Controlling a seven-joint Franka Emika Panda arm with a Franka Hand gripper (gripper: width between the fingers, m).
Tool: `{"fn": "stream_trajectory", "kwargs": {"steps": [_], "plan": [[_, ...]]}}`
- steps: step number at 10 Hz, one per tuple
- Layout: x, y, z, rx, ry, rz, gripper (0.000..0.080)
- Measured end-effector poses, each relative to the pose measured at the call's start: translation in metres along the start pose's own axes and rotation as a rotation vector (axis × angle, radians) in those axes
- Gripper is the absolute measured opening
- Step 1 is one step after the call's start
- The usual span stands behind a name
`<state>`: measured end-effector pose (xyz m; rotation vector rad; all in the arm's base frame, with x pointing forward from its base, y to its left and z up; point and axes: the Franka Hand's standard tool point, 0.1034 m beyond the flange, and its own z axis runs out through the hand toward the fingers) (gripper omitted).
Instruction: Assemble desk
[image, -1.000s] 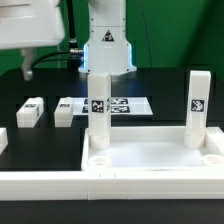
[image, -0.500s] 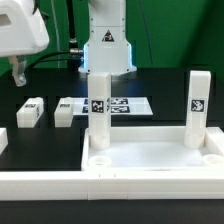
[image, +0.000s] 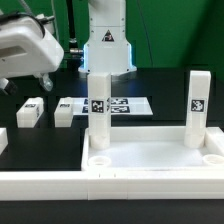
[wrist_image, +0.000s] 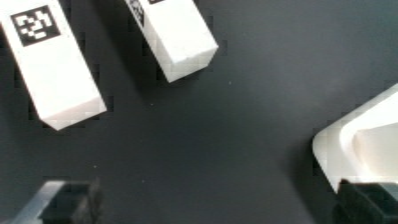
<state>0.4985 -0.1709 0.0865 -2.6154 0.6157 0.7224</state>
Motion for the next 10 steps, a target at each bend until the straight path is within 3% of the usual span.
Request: {"fn": "stream_trajectory", "kwargs": {"steps": [2, 3, 4, 5, 9, 10], "plan": [[-0.005, 0.001, 0.008, 0.017, -0.122, 0.005, 0.0649], [-0.016, 0.007, 0.023, 0.034, -0.216, 0.023, 0.0649], [-0.016, 0.008, 0.034, 0.03, -0.241, 0.025, 0.0649], [-0.018, 0.005, 0.035, -0.012, -0.252, 0.021, 0.0649], [-0.018, 0.005, 0.037, -0.013, -0.248, 0.016, 0.0649], [-0.019, 0.006, 0.051, -0.017, -0.25, 0.021, 0.0649]]}}
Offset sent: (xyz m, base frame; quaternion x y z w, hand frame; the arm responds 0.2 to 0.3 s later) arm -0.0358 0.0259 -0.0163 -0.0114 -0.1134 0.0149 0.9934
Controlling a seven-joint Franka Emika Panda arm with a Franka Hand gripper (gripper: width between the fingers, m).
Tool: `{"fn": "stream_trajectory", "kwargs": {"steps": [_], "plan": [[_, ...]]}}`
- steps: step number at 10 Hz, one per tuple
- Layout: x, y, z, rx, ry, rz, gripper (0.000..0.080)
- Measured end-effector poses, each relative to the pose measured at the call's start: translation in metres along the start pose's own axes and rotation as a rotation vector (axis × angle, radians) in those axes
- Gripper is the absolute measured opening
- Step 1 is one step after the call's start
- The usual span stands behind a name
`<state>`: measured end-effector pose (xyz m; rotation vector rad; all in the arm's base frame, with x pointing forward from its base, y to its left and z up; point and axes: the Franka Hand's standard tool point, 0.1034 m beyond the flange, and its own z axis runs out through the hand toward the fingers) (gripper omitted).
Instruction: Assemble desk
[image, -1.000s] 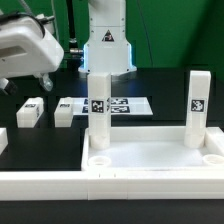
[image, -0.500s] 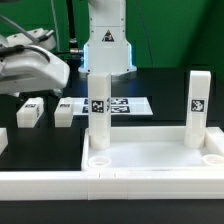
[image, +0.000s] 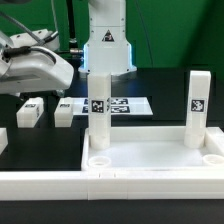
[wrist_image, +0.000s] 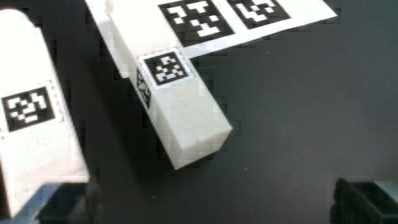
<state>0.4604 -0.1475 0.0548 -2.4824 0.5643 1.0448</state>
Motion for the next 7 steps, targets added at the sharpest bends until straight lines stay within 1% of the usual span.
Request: {"fn": "stream_trajectory", "kwargs": {"steps": [1, 2, 7], "plan": [[-0.0013, 0.0004, 0.0136, -0.001, -0.015, 0.005, 0.0649], [-0.0014, -0.001, 0.0198, -0.002, -0.021, 0.003, 0.0649], [-0.0018, -0.0002, 0.023, -0.002, -0.027, 0.005, 0.0649]]}}
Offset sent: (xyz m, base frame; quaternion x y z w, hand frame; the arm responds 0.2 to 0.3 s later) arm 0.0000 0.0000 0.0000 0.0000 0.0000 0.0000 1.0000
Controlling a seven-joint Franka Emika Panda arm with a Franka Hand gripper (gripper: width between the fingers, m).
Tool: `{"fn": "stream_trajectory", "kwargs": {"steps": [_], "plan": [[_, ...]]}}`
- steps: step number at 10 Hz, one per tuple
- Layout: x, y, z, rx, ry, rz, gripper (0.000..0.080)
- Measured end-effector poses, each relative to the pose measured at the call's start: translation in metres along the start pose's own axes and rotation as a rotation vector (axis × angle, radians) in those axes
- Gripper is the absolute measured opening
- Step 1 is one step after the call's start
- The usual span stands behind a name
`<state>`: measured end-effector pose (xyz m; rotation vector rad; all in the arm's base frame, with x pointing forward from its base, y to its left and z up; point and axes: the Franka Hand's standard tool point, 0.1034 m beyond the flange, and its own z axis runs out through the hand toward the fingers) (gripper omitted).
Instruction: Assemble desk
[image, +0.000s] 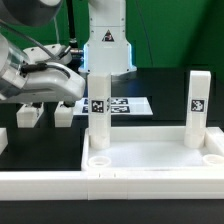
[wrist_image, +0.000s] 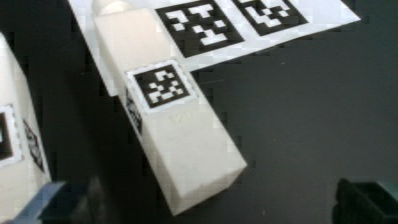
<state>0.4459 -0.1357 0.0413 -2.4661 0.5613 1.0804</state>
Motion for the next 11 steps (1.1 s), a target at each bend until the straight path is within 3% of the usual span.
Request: {"fn": "stream_trajectory", "kwargs": {"steps": [2, 4, 7, 9, 10, 11], "plan": [[-0.004, -0.003, 0.021, -0.002, -0.042, 0.006, 0.0649], [-0.002, 0.0, 0.031, -0.004, -0.075, 0.013, 0.0649], [0.001, 0.002, 0.035, -0.009, -0.085, 0.015, 0.0649], [0.001, 0.002, 0.035, -0.009, -0.085, 0.016, 0.0376], [0.0, 0.002, 0.035, -0.008, -0.086, 0.015, 0.0289], [0.0, 0.002, 0.035, -0.008, -0.086, 0.015, 0.0289]]}}
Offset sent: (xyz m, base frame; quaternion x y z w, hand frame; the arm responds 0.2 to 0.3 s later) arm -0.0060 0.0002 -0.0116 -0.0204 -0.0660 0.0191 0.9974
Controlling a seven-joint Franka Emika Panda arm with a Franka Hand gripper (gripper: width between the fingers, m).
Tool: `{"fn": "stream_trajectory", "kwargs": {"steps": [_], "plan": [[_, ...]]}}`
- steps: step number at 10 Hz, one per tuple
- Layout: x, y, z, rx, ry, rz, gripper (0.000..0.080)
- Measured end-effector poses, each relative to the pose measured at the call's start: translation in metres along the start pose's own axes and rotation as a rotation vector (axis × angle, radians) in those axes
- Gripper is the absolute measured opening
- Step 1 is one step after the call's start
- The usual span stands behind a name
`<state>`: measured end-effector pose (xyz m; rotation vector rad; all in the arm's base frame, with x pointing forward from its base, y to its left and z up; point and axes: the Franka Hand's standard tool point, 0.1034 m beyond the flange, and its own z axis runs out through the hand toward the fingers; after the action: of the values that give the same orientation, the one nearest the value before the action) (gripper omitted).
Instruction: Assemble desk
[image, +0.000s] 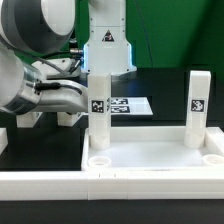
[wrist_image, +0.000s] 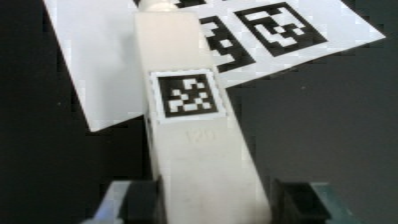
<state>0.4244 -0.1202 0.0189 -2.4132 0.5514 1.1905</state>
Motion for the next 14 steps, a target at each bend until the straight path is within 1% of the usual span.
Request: {"fn": "stream_trajectory", "kwargs": {"steps": [6, 7, 8, 9, 10, 11, 12, 13, 14], "plan": [[0.0, 0.0, 0.0, 0.0, 0.0, 0.0, 0.0289], [-0.002, 0.0, -0.003, 0.002, -0.001, -0.001, 0.0291], [-0.017, -0.003, -0.021, 0.015, -0.017, -0.01, 0.0291], [-0.03, -0.009, -0.043, 0.024, 0.015, -0.024, 0.0291], [-0.046, -0.017, -0.059, 0.033, 0.051, -0.042, 0.0291], [-0.063, -0.023, -0.072, 0.033, 0.057, -0.06, 0.0291], [-0.063, -0.026, -0.083, 0.023, 0.097, -0.07, 0.0291], [-0.054, -0.024, -0.083, 0.015, 0.17, -0.068, 0.0291], [-0.053, -0.025, -0.083, 0.01, 0.237, -0.07, 0.0291]]}}
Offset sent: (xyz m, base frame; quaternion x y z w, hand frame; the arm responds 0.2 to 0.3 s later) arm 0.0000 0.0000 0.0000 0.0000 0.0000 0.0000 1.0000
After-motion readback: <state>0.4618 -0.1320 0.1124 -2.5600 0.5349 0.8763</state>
